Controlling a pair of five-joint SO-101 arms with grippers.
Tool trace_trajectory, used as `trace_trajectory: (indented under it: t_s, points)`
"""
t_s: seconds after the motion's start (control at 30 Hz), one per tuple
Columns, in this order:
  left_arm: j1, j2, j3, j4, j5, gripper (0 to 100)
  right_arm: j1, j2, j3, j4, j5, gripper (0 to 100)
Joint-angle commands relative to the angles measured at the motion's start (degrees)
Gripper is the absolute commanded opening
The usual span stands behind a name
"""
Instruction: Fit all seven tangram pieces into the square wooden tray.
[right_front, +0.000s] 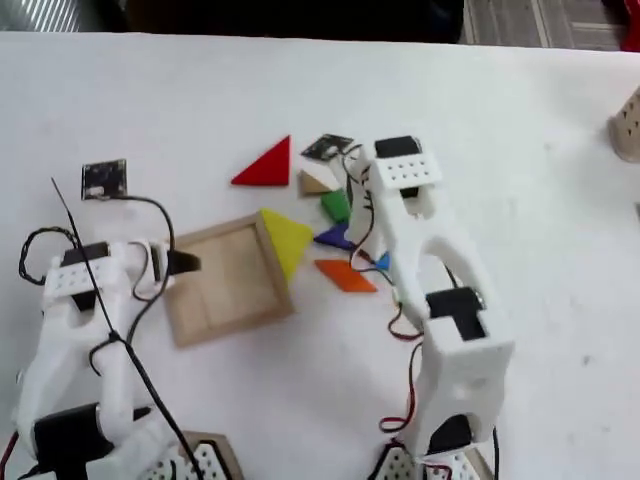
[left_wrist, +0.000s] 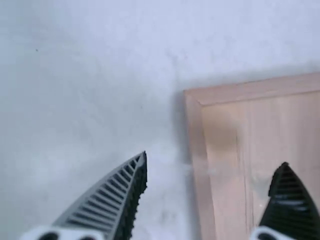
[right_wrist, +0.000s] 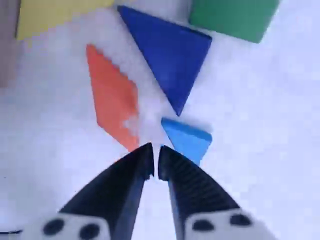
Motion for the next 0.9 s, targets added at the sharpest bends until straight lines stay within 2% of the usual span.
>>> trace_trajectory:
  t_s: [0.0,0.1,0.23,0.3,0.4,0.47,0.67,0.87]
  points:
    - [-0.2,-1.8,-2.5,-1.6,-0.7,37,0.4,-10.3,6.0,-4.3,-1.6,2.2]
    - [-0.2,-1.8,-2.5,-1.6,-0.7,37,-0.2,-13.6,9.1,-9.5,-2.0,8.7]
    - [-0.2,-1.8,-2.5,-1.6,-0.7,37,-1.5,-11.4,9.0,-13.7,-1.3,26.9]
    - [-0.2,-1.8,-2.5,-1.6,-0.7,37,-2.9,-8.9,9.0,-14.5,2.4,32.4]
    - [-0.2,-1.8,-2.5,-1.6,-0.7,37,-5.8,-5.2,9.0,-14.3,10.5,33.4]
    - [-0.2,-1.8,-2.5,-1.6,-0.7,37,-7.0,-3.6,9.0,-14.3,12.2,33.4]
    - [-0.2,-1.8,-2.5,-1.6,-0.7,37,-7.8,-2.6,9.1,-14.9,12.4,33.4]
    - [-0.2,-1.7,-2.4,-1.6,-0.8,37,-7.9,-2.5,11.3,-20.3,12.4,33.4]
